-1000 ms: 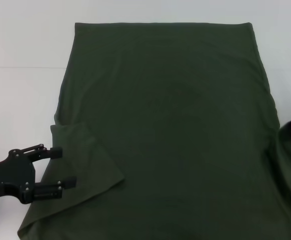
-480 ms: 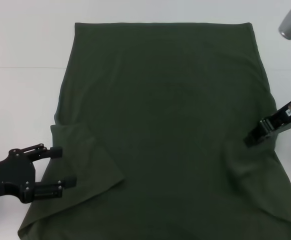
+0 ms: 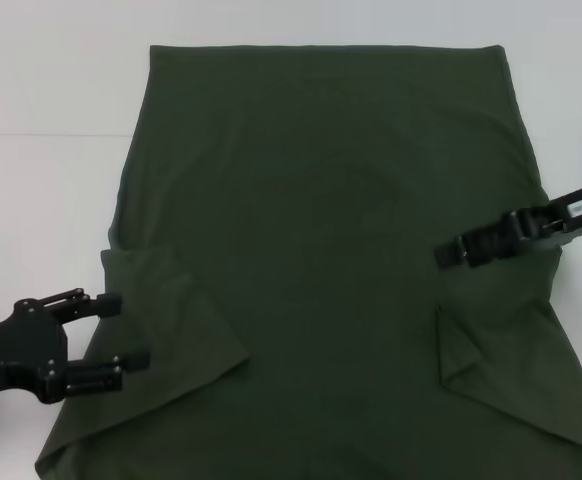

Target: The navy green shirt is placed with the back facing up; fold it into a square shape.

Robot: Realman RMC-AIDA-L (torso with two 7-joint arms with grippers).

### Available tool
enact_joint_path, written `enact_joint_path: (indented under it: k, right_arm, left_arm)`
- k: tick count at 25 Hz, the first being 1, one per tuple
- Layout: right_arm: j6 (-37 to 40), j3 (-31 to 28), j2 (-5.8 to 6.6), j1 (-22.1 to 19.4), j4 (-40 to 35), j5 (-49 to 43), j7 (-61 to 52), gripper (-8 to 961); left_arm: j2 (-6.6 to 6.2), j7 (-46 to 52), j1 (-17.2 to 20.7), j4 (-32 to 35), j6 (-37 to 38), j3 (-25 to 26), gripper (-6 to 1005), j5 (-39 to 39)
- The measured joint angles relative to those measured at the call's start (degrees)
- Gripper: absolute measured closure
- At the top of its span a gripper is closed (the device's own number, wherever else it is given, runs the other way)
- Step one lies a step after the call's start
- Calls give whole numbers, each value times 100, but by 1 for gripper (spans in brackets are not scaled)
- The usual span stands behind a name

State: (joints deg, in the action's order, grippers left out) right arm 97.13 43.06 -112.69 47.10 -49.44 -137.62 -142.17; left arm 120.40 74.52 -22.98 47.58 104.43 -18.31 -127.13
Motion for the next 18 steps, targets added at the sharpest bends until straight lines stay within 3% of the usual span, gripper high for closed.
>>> enact_joint_path:
  k: [4,8,11,18]
  right_arm:
    - [369,-553,77,-682,98,1224,782,270]
    - [689,-837,199,-1351,852,2214,2019,230]
    - [759,-916,276,-1691,1428,2375,2944,166]
    - [838,-899,274,-2221,1626,2185,4259,28]
  left_arm:
    - [-47,623,-32,-30,45,165,131,8]
    - [-104,1265,-48,-64,108,219,131,9]
    - [-134,1652,-46,-78,210,220,131,-14]
    - [-359,4337,-53,213,455,231,132,-600]
